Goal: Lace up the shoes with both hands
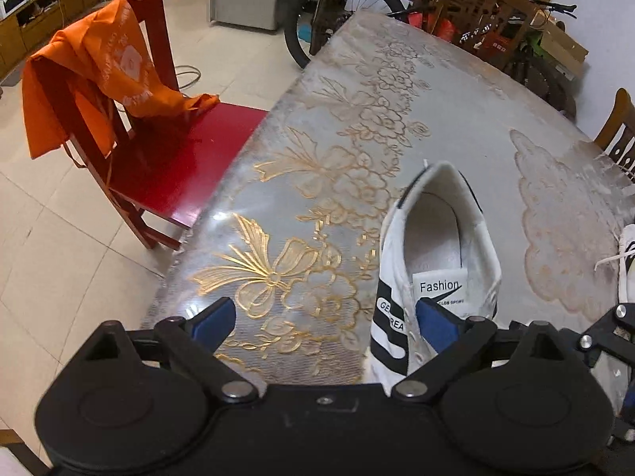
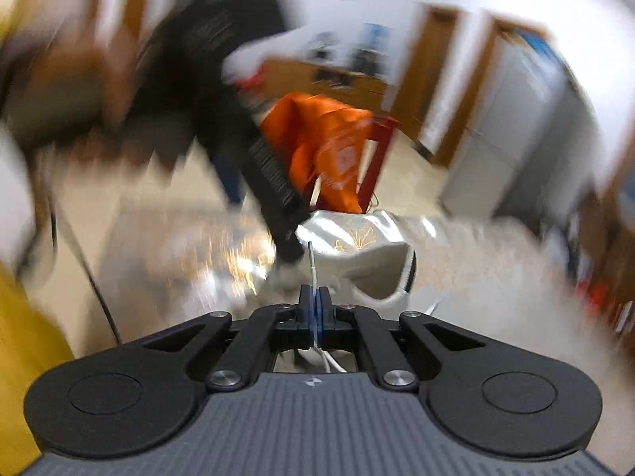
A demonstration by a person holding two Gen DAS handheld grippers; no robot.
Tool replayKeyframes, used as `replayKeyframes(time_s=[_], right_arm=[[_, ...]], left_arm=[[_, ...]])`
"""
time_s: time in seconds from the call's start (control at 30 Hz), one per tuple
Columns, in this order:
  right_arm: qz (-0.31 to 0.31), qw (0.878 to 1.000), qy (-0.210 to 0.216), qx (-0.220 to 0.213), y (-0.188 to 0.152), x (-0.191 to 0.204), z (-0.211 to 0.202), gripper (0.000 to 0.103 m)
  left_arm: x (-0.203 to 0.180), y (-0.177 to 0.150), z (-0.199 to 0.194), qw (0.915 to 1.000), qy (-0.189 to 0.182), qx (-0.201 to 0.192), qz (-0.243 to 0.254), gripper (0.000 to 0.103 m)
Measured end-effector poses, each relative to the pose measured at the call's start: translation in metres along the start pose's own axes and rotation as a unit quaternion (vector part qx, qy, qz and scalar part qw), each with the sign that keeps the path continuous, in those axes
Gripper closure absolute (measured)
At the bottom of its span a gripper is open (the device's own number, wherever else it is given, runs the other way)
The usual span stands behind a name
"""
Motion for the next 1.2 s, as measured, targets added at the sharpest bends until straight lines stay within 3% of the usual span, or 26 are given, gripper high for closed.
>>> replayKeyframes(time_s=[0.07, 0.13, 0.2, 0.27, 0.43, 0.57, 0.7, 0.93, 1.2], right_arm=[[-0.14, 0.99, -0.005, -0.022, -0.004, 0.012, 0.003, 0.103], [-0.244, 0.968, -0.003, -0.057, -0.005, 0.015, 0.001, 0.103], [-0.299, 0.95, 0.008, -0.088, 0.0, 0.009, -0.004, 0.103], [-0.364, 0.924, 0.02, -0.118, 0.005, 0.002, -0.006, 0.103], [-0.562, 0.805, 0.057, -0.18, -0.015, 0.005, -0.001, 0.103], [-0.617, 0.755, 0.084, -0.204, -0.023, 0.004, -0.002, 0.103], [-0.64, 0.733, 0.079, -0.215, -0.018, 0.002, -0.005, 0.103], [-0.698, 0.671, 0.068, -0.241, -0.015, -0.002, -0.011, 0.103], [-0.722, 0.651, 0.085, -0.218, -0.013, 0.006, -0.014, 0.103]], left_arm=[[0.006, -0.001, 0.0, 0.9999, -0.01, 0.0, -0.006, 0.005], [0.011, -0.003, 0.002, 0.9997, -0.02, -0.002, -0.016, 0.004], [0.017, -0.006, 0.0, 0.999, -0.029, -0.004, -0.033, 0.004], [0.021, -0.01, 0.0, 0.9985, -0.03, -0.006, -0.046, 0.004], [0.031, -0.014, -0.002, 0.9977, -0.02, -0.012, -0.064, 0.003], [0.039, -0.018, -0.003, 0.9961, -0.026, -0.013, -0.084, 0.003], [0.043, -0.019, -0.002, 0.9948, -0.034, -0.013, -0.095, 0.002], [0.047, -0.022, 0.007, 0.9912, -0.078, -0.017, -0.105, 0.001], [0.058, -0.03, 0.009, 0.987, -0.101, -0.025, -0.123, 0.001]])
Point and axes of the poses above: each gripper's, at about its wrist camera, not at the fingertips, and z roughly the way its jaws point, x to its left, y to its top, the point moved 1 cm from there along z, roughly the way its jaws point, and after that the axes turned 12 degrees about -y, right-handed, at the moved point
